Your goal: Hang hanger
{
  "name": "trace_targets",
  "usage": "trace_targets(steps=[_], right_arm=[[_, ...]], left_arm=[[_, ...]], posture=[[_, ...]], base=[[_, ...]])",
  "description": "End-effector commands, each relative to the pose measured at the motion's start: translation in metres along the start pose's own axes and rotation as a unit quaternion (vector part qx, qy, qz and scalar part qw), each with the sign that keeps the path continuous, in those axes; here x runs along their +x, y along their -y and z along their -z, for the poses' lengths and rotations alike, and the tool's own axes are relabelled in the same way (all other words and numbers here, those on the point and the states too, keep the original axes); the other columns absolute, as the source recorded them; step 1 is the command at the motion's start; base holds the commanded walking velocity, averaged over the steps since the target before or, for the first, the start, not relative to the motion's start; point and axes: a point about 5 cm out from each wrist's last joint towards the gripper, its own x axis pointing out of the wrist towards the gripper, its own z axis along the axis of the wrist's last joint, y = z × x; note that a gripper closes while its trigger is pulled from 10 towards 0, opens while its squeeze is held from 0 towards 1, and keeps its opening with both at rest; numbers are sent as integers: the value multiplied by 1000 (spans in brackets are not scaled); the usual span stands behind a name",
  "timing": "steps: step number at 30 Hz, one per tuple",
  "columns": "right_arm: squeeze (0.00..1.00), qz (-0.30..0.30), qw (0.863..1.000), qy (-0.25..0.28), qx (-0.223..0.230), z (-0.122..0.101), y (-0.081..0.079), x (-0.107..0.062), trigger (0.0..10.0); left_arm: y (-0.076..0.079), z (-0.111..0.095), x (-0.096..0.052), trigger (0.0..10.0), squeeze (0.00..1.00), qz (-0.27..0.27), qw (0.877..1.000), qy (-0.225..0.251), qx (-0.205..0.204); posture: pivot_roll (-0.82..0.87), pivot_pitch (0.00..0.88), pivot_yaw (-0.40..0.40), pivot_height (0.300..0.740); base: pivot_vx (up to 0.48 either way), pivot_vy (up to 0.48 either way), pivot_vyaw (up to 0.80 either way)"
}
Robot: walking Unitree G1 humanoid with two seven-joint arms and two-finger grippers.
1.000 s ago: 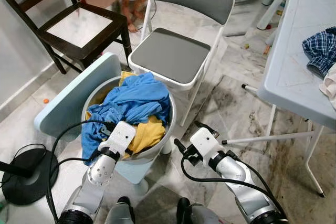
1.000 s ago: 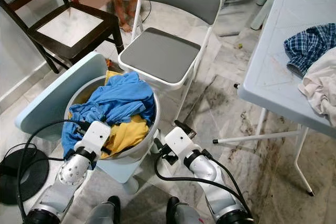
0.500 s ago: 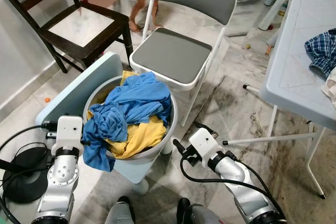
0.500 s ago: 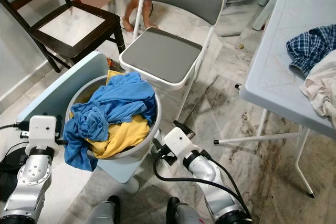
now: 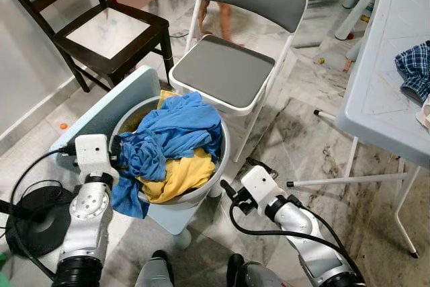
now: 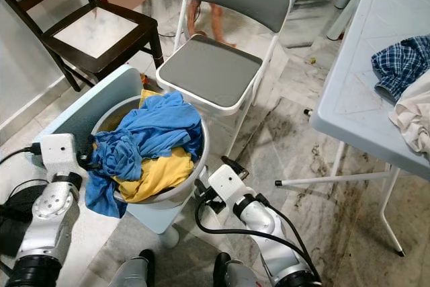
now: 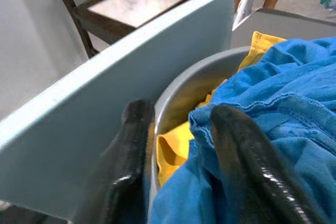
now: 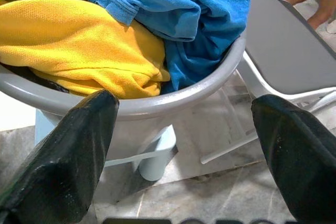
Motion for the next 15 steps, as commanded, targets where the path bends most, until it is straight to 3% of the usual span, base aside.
trace_targets(steps=[1, 3, 8, 9, 10, 11, 12, 15], right_arm=[[0, -1, 1000, -6, 2, 4, -2, -3, 10000], [0, -2, 1000, -6, 1, 4, -2, -4, 10000], [0, 0, 1000, -5, 0, 4, -1, -4, 10000], [0, 1, 1000, -6, 0, 4, -1, -4, 10000], [0, 1, 1000, -6, 0, 4, -1, -4, 10000], [0, 2, 1000, -6, 0, 4, 0, -5, 10000], [0, 3, 1000, -6, 0, 4, 0, -5, 10000], [0, 5, 1000, -7, 1, 5, -1, -6, 10000]], left_arm=[[-1, 8, -1, 10000, 1000, -5, 999, -28, -15], [3, 9, 5, 10000, 1000, -6, 997, -50, -52], [6, 10, 11, 10000, 1000, -10, 995, -67, -76], [8, 10, 12, 10000, 757, -6, 994, -69, -83], [9, 9, 14, 10000, 757, -2, 993, -72, -88], [11, 9, 15, 10000, 278, 3, 993, -76, -91], [12, 9, 16, 10000, 0, 8, 992, -81, -97], [19, 12, 18, 10000, 0, 30, 989, -101, -108]], posture=[[182, 260, -33, 740], [179, 261, -36, 740], [171, 260, -36, 740], [171, 260, -36, 740], [171, 260, -36, 740], [166, 260, -33, 740], [165, 261, -32, 740], [160, 261, -27, 740]], base=[[0, 0, 0], [0, 0, 0], [0, 0, 0], [0, 0, 0], [0, 0, 0], [0, 0, 0], [0, 0, 0], [0, 0, 0]])
